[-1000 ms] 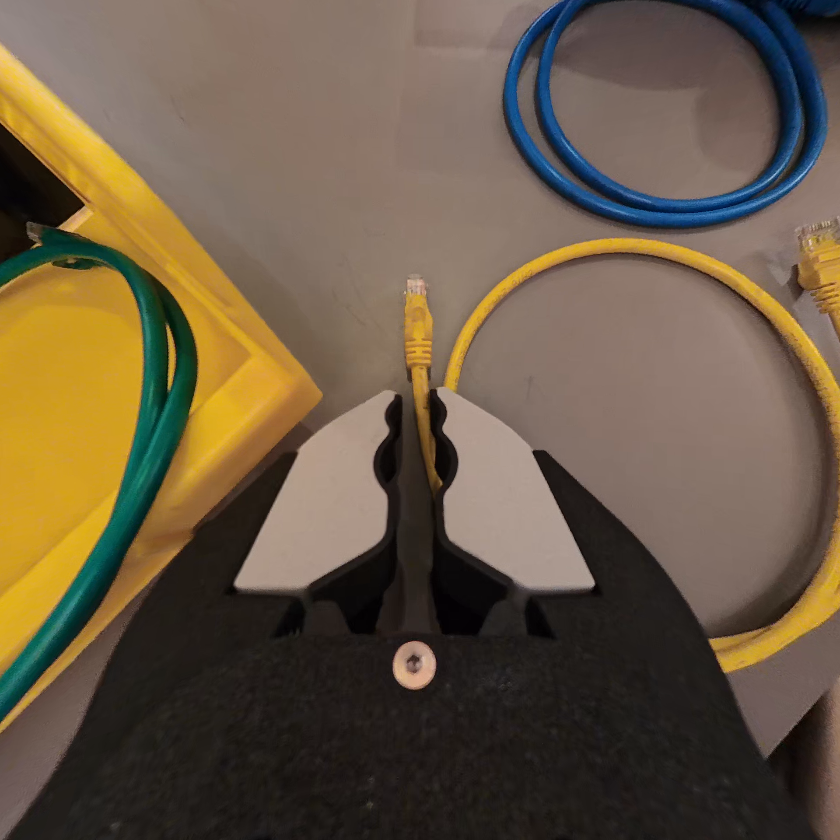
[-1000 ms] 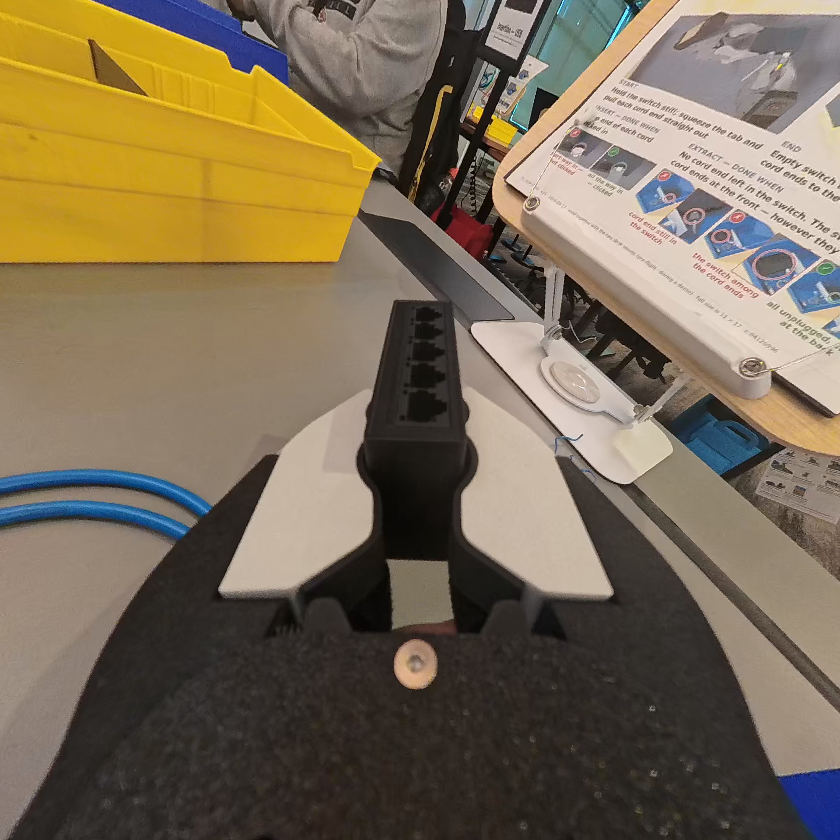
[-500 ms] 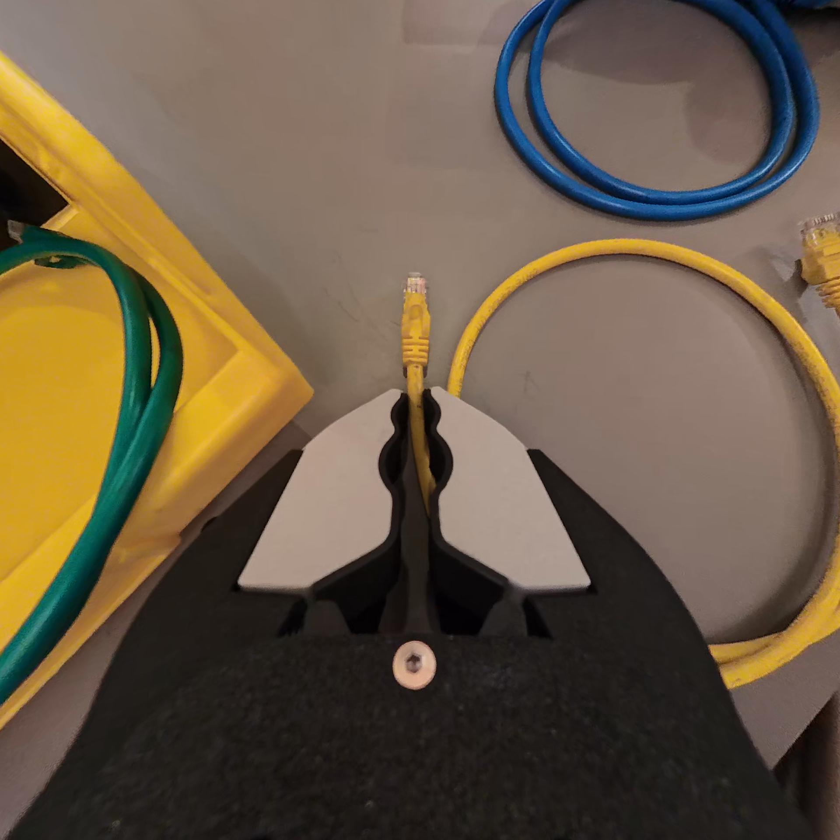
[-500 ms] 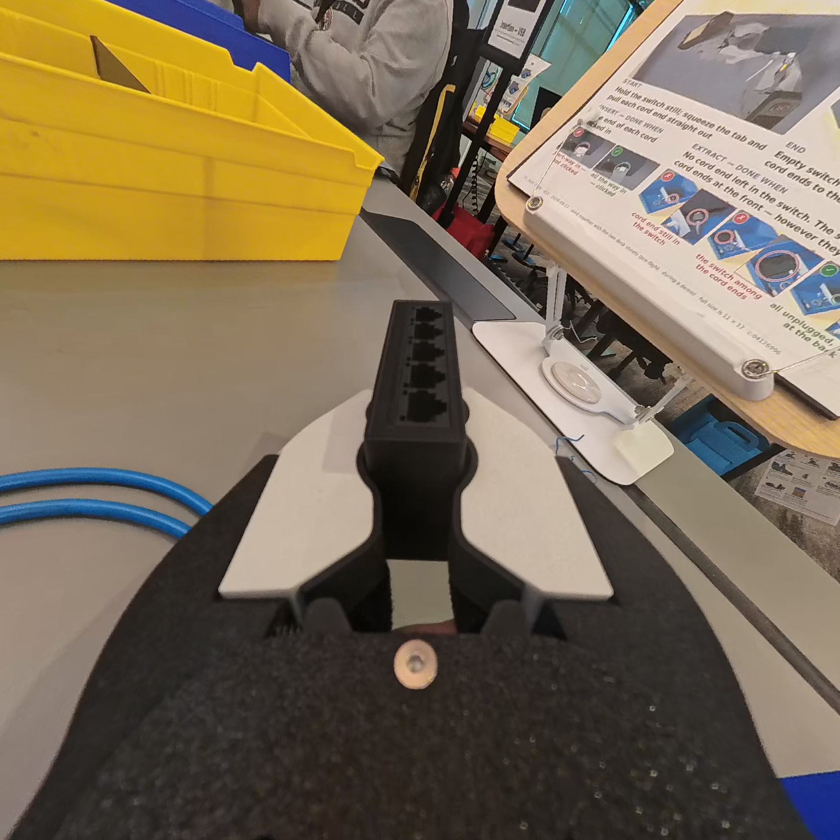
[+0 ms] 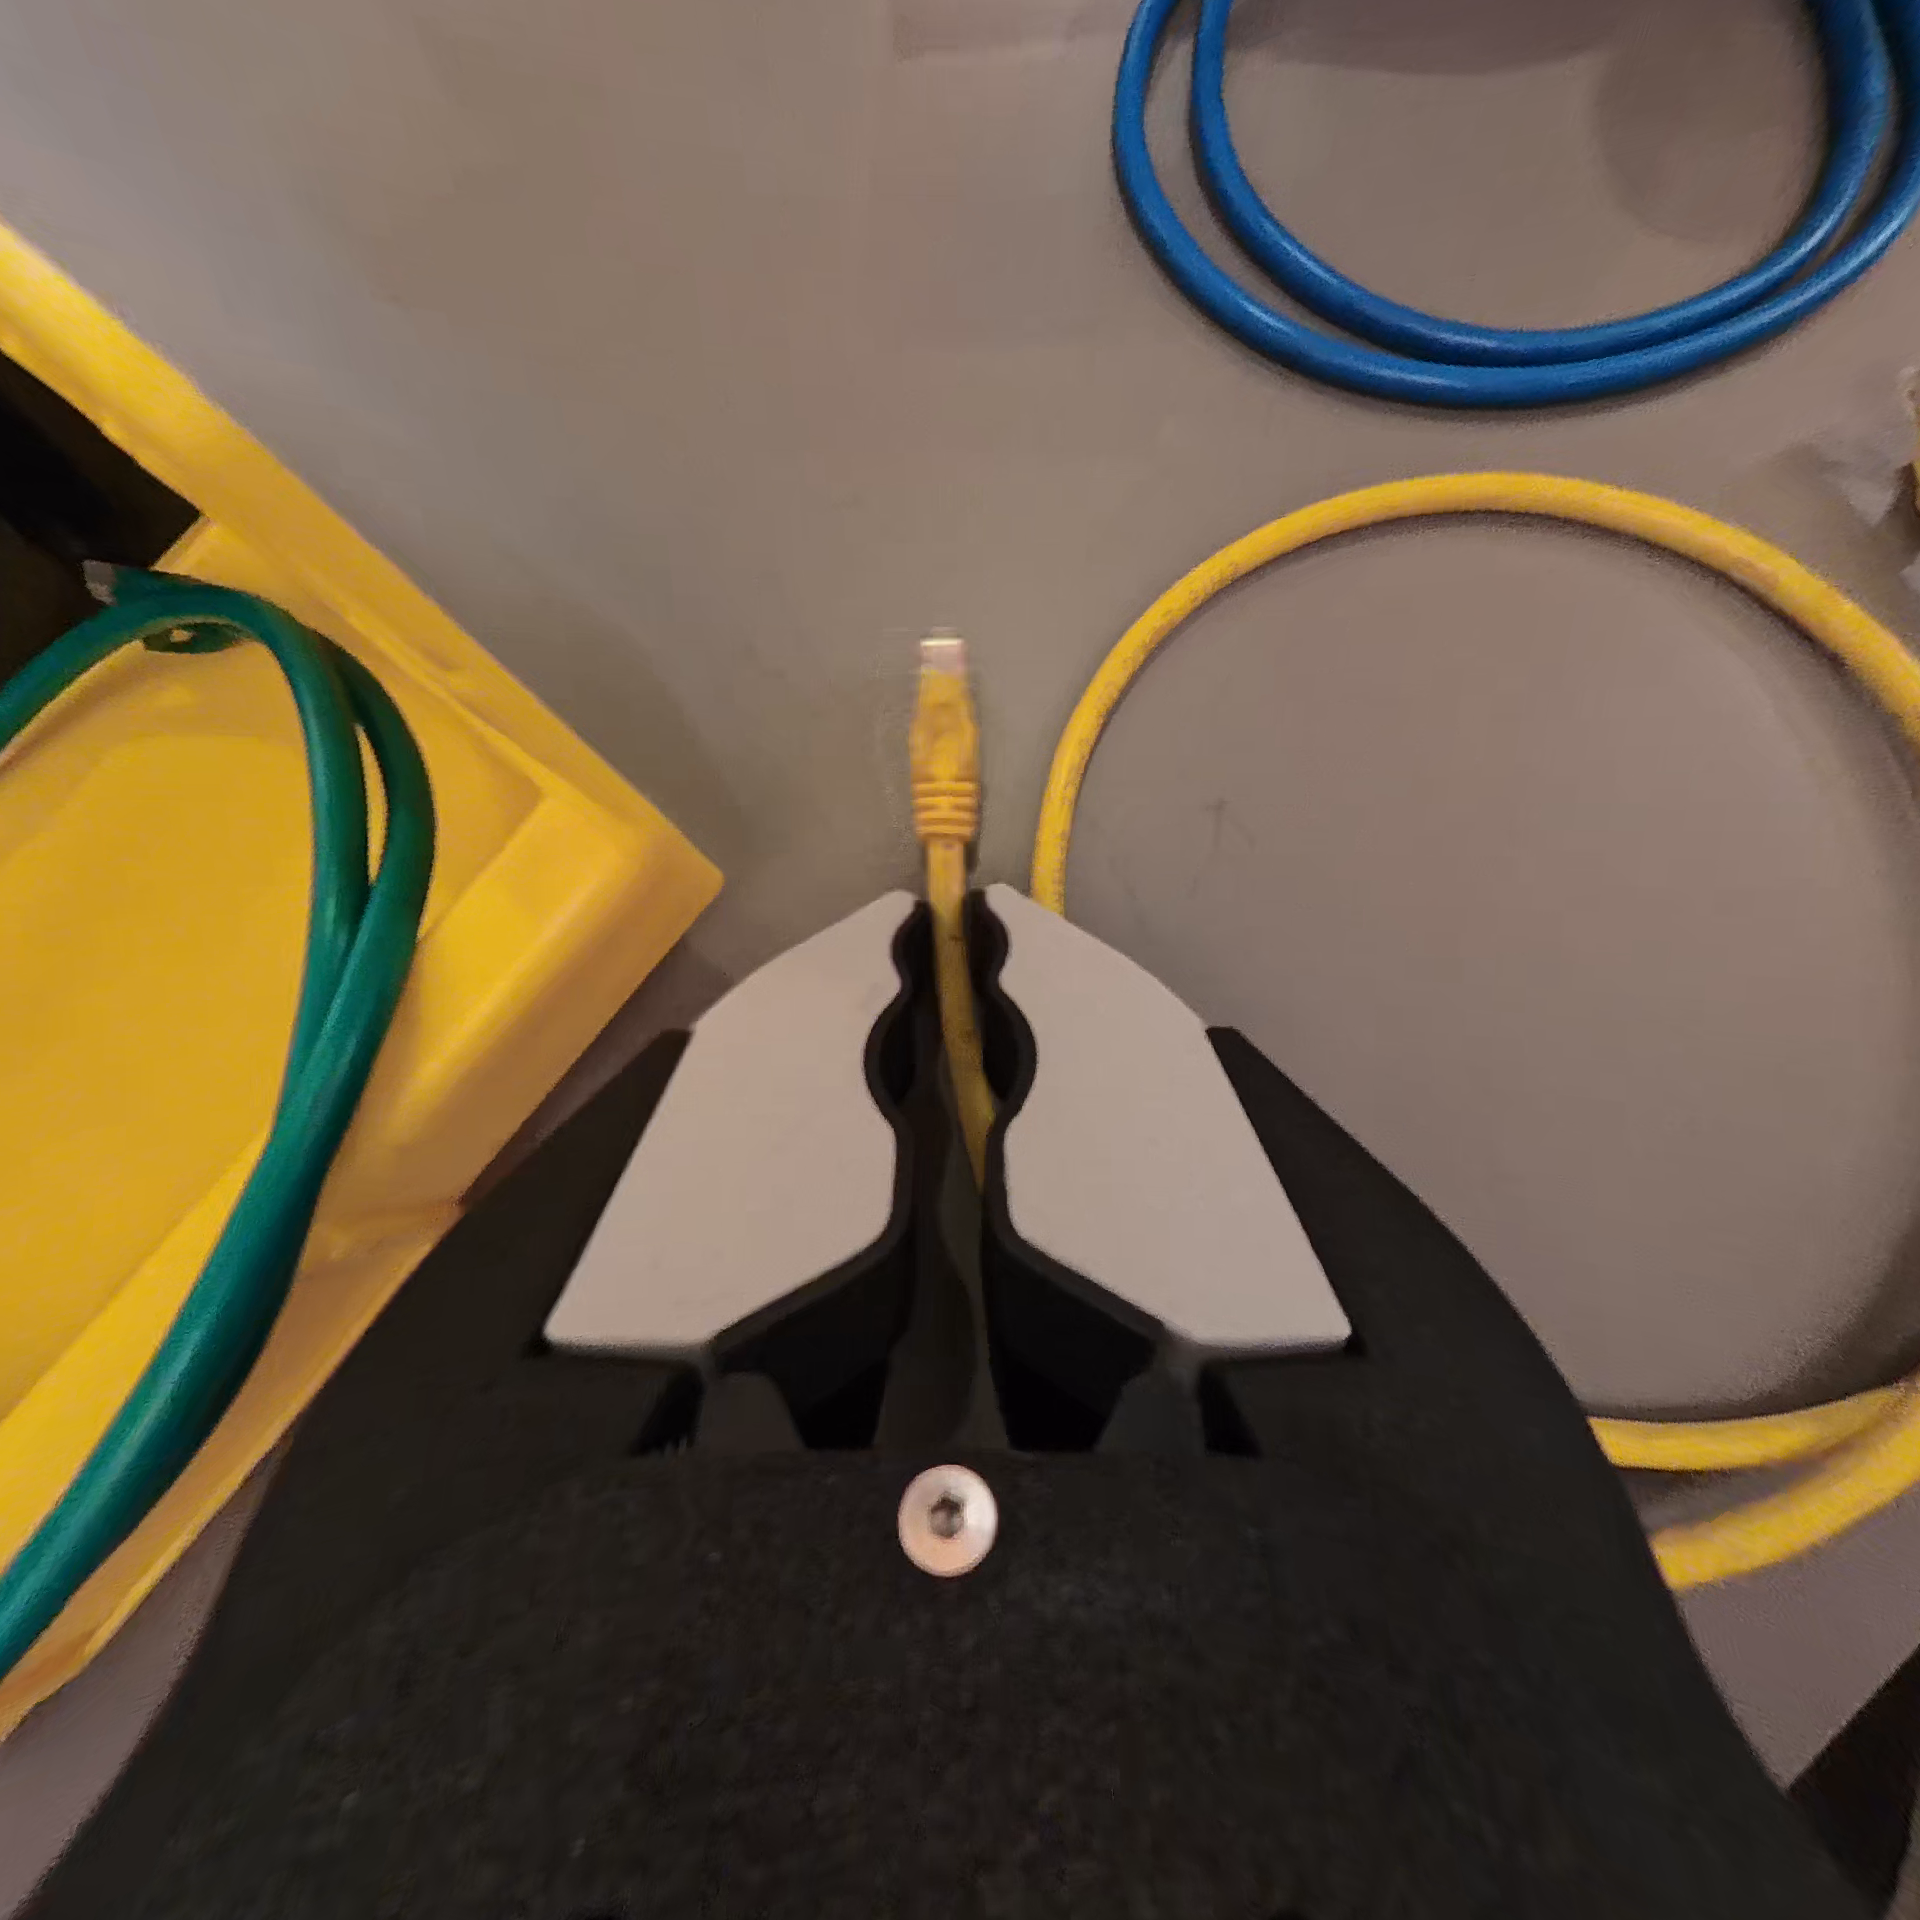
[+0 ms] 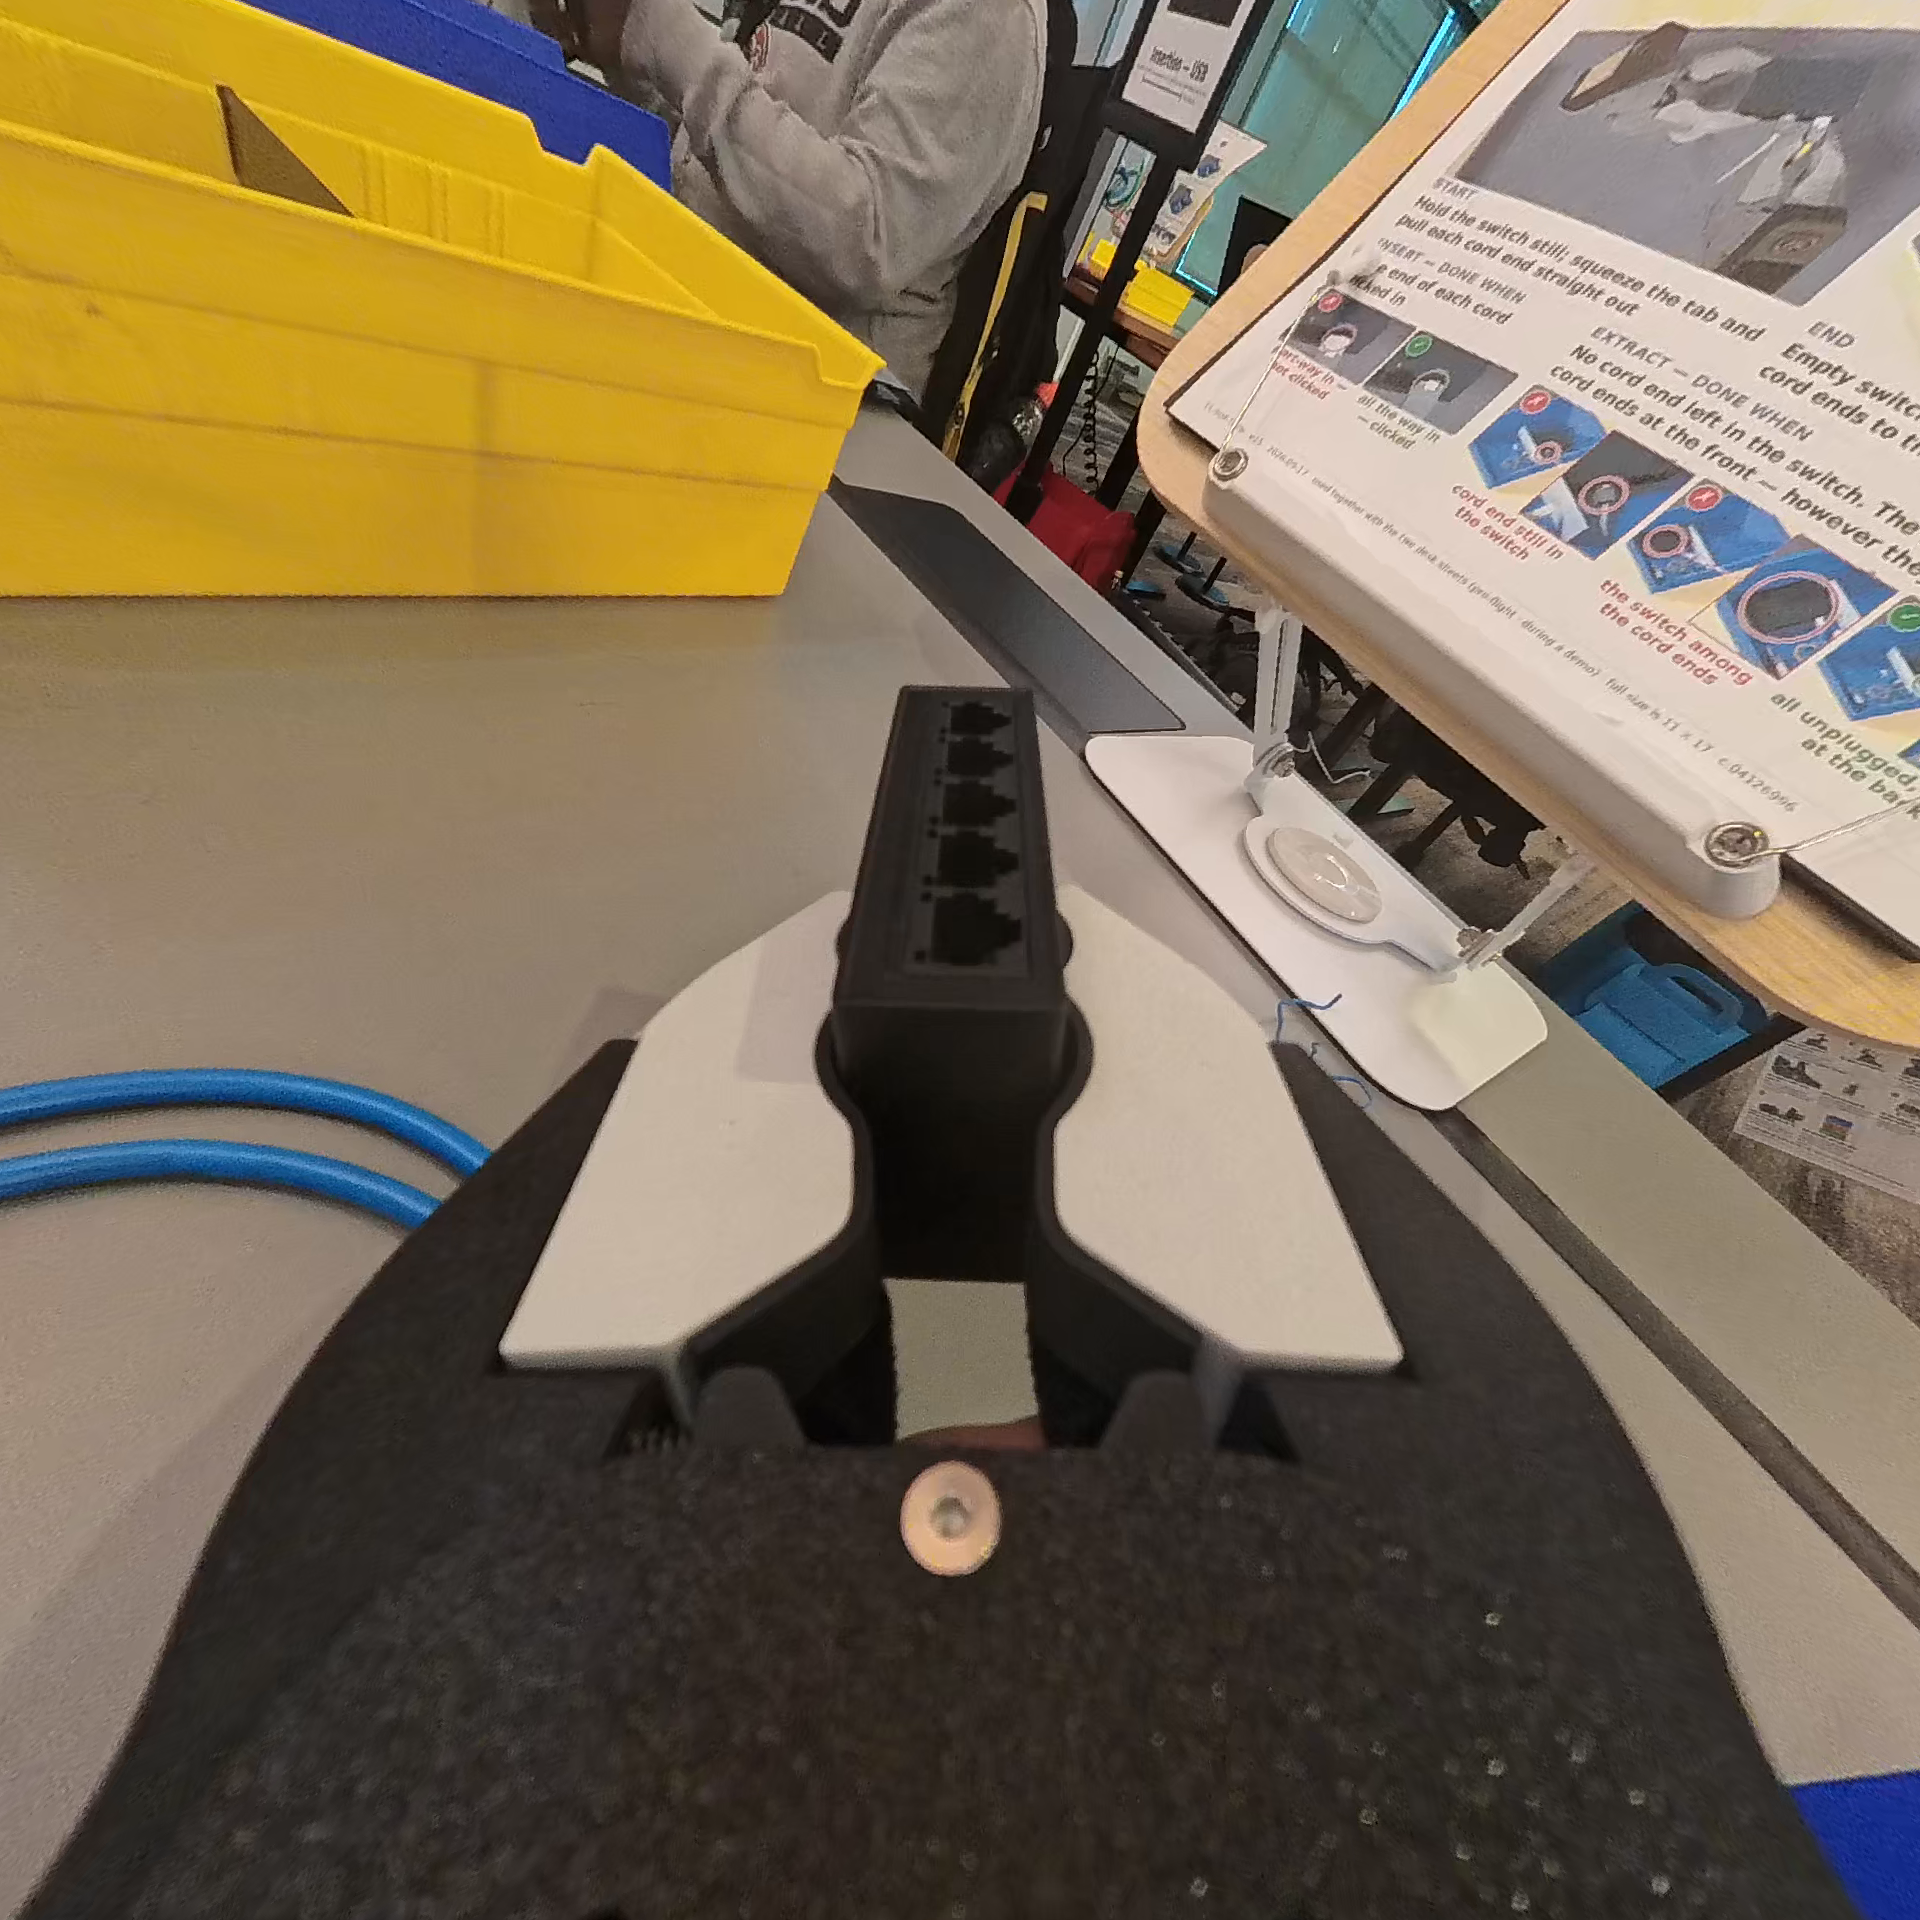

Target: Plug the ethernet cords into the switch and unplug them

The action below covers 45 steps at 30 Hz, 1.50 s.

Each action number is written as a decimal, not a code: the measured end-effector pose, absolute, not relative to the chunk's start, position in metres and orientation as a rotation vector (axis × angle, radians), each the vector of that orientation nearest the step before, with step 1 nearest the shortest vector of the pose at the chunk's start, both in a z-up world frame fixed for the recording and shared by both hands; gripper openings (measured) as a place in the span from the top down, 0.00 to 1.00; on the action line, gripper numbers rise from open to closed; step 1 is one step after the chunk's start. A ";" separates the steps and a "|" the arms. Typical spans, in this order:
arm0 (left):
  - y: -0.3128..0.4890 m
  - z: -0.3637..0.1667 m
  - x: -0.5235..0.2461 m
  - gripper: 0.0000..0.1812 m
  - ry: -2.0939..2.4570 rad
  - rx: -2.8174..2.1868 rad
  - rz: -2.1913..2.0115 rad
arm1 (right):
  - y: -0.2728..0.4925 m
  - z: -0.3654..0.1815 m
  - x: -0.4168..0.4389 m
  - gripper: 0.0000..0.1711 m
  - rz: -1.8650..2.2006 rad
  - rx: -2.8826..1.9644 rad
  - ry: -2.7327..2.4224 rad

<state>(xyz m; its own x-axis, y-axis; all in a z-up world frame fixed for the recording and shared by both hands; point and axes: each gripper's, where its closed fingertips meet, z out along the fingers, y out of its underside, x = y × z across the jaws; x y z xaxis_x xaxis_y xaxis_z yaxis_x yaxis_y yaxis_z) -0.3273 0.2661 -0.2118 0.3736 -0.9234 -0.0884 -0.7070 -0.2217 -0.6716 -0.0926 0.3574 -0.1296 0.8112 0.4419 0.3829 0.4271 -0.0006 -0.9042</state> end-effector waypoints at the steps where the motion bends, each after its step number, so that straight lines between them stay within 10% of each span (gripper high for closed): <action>1: 0.265 -0.212 -0.327 0.96 1.406 -2.005 -0.446 | 0.357 -0.129 -0.093 0.82 0.014 -1.615 -0.700; 23: 0.271 -0.080 -0.252 0.97 1.553 -1.840 -0.548 | 0.351 -0.125 -0.103 0.83 -0.127 -1.521 -0.790; 45: 0.286 -0.109 -0.193 0.97 1.840 -2.048 -0.387 | 0.344 -0.131 -0.128 0.83 -0.667 -1.280 -1.061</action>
<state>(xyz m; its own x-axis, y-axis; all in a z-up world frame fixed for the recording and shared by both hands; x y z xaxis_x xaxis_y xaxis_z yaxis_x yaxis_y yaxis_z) -0.1933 0.2861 -0.1089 0.1145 -0.9928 -0.0351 -0.8944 -0.0877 -0.4385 -0.1278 0.3438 -0.1313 0.4035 0.1531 0.9021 0.8791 0.2086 -0.4286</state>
